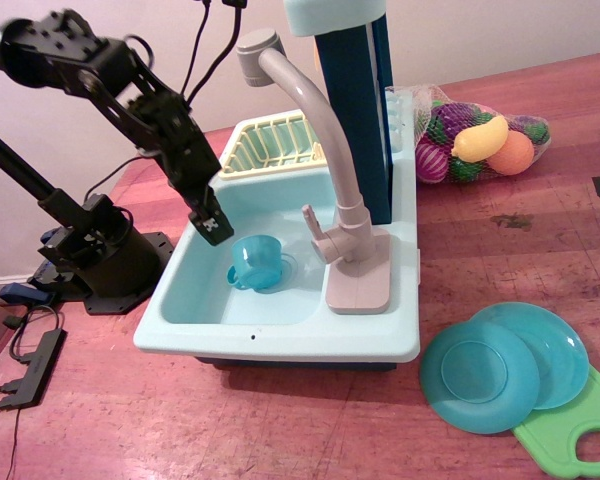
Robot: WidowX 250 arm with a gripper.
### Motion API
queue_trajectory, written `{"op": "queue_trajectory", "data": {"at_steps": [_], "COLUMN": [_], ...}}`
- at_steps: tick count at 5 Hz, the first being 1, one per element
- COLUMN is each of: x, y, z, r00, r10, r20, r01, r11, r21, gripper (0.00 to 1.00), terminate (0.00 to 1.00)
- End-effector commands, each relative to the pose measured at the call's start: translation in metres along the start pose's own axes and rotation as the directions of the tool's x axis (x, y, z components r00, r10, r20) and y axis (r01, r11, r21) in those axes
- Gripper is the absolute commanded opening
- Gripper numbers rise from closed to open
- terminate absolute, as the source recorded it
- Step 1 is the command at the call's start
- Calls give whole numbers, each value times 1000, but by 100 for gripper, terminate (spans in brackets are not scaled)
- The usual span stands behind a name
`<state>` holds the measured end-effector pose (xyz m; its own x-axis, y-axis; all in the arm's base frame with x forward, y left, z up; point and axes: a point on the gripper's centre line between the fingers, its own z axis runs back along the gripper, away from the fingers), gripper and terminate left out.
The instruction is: Flip cup upright
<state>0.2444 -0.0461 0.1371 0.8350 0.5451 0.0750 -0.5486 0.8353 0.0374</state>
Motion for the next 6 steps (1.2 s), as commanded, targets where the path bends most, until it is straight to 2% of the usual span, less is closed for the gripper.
{"op": "queue_trajectory", "data": {"at_steps": [1,6], "x": [4,3], "y": [-2,-18], "z": [-8,-35], "r00": [1000,999], "r10": [-5,-18], "r20": [2,-29], "r01": [5,17], "r11": [1000,999], "r21": [-20,-32], "gripper": [100,100], "terminate": [0,0]}}
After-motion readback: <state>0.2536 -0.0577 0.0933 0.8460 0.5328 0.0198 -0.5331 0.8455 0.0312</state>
